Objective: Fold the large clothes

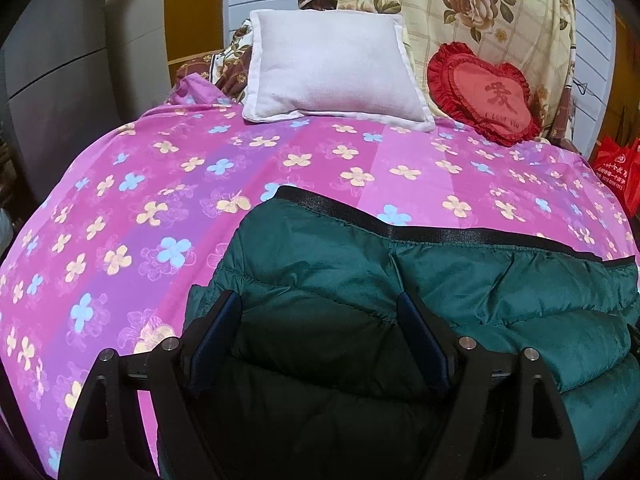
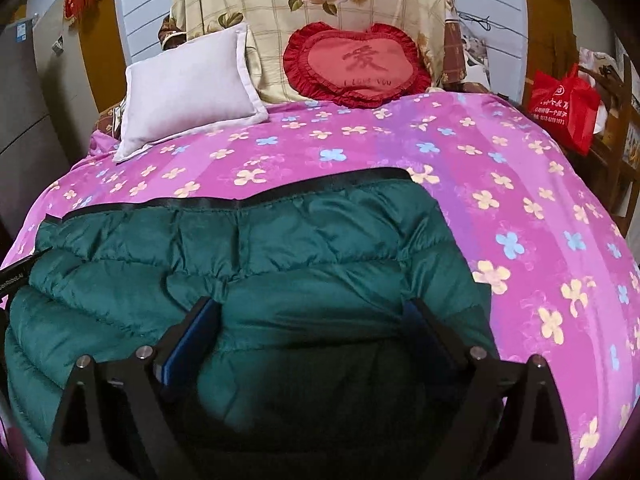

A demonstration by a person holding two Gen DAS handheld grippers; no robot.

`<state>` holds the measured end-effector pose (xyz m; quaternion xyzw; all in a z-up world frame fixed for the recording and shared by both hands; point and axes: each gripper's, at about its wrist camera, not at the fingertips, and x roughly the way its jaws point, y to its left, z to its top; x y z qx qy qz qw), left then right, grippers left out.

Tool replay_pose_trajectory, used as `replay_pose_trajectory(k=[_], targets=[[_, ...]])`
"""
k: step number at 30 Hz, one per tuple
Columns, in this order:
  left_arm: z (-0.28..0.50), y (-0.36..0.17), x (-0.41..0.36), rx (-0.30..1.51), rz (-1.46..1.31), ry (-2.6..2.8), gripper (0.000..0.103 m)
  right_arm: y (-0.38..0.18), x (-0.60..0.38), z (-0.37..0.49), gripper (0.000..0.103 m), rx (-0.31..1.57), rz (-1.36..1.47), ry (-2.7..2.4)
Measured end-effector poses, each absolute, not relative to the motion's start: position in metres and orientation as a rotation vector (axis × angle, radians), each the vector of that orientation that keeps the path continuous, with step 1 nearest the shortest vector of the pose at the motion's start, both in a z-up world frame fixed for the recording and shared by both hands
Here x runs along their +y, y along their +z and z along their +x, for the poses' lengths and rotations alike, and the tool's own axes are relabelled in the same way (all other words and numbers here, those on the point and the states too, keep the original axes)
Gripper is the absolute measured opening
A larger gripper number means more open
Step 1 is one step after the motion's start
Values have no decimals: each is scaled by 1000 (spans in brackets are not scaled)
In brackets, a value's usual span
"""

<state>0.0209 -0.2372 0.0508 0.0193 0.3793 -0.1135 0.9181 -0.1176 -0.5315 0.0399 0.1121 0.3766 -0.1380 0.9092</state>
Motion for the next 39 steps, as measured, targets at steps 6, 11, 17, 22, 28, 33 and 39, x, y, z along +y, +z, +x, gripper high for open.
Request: replay_pose_trajectory(k=[6, 11, 17, 22, 28, 33, 39], targets=[[21, 50, -235, 777, 19, -243, 63, 59, -530, -134, 96, 748, 269, -266], [19, 49, -235, 768, 12, -246, 63, 42, -531, -140, 100, 738, 251, -276], [16, 51, -234, 762, 15, -237, 64, 34, -528, -136, 102, 724, 228, -305], [0, 68, -220, 797, -12, -265, 63, 41, -527, -136, 102, 771, 243, -302], [-38, 90, -196, 781, 8, -276, 63, 69, -515, -167, 102, 747, 297, -255], [-66, 94, -174, 761, 11, -266, 63, 76, -510, -193, 102, 762, 317, -240], [-81, 96, -162, 745, 4, -270, 63, 79, -516, -212, 102, 789, 318, -268]])
